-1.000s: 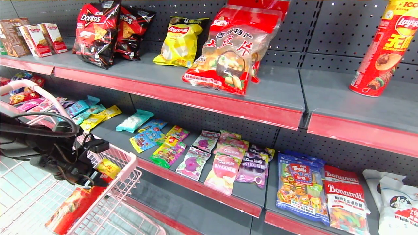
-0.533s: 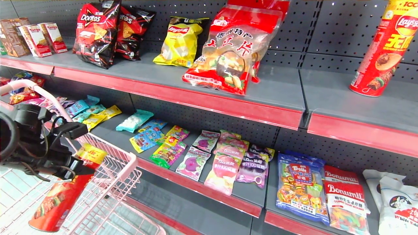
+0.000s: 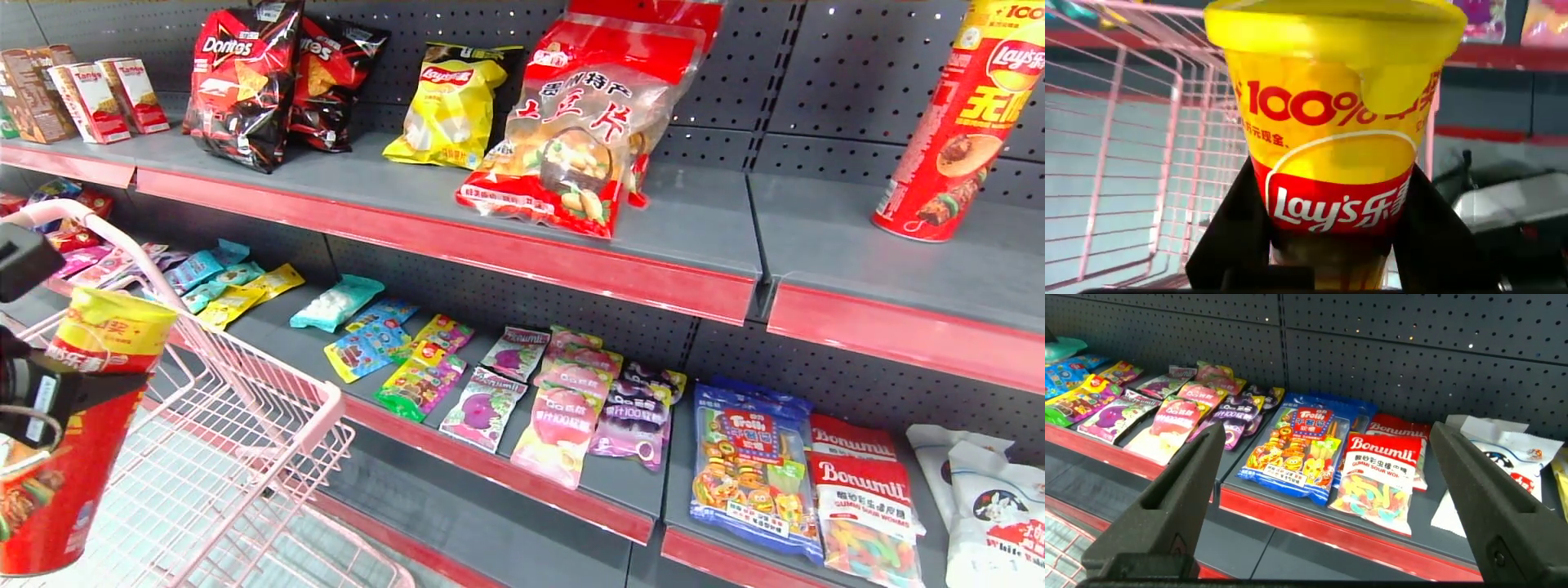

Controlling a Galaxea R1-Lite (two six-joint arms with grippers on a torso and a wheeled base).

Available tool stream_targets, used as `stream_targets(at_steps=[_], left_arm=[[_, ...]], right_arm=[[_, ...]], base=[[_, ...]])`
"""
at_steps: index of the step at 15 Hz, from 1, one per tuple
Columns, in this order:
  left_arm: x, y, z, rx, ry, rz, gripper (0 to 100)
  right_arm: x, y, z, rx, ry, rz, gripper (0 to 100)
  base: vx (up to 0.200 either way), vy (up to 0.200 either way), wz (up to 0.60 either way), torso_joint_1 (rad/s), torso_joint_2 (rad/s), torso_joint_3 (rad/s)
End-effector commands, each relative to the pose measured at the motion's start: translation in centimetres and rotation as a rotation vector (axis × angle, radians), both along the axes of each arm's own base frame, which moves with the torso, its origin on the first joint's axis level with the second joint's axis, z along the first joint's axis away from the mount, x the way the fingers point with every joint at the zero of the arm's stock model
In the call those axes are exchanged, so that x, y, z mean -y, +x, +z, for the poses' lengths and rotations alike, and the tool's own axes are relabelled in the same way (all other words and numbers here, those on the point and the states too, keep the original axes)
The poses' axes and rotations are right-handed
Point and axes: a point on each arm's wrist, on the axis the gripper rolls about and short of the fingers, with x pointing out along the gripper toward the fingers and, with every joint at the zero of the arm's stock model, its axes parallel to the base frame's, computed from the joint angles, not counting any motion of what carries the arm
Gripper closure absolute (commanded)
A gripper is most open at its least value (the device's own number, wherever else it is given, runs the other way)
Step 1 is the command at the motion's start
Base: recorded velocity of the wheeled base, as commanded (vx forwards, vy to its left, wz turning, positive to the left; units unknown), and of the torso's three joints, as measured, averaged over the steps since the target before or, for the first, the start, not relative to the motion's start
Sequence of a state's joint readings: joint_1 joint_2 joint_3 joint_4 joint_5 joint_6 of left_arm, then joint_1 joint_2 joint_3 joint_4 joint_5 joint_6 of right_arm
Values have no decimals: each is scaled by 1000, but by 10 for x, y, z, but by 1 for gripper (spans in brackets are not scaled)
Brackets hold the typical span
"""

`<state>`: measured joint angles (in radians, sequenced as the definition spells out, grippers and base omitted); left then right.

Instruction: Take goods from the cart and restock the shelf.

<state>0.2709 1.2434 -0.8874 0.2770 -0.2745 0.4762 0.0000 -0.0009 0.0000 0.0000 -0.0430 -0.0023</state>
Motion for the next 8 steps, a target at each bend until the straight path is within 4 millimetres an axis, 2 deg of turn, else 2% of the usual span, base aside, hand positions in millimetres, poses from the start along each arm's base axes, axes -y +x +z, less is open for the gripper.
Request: stream_targets(at_steps=[1,3,5,8], left_arm=[[10,-32,27,154,39,0,100],[15,-45,41,227,44,-7,100],[16,-49,49,278,28,10,100],[14,-40,58,393,1,35,100]], right_arm=[[0,0,0,-1,-1,0,0],[0,0,0,-1,1,0,0],[0,0,0,-1,2,0,0],[0,0,0,-1,1,2,0]], base=[[0,0,0,0,0,0],[0,0,0,0,0,0],[0,0,0,0,0,0],[0,0,0,0,0,0]])
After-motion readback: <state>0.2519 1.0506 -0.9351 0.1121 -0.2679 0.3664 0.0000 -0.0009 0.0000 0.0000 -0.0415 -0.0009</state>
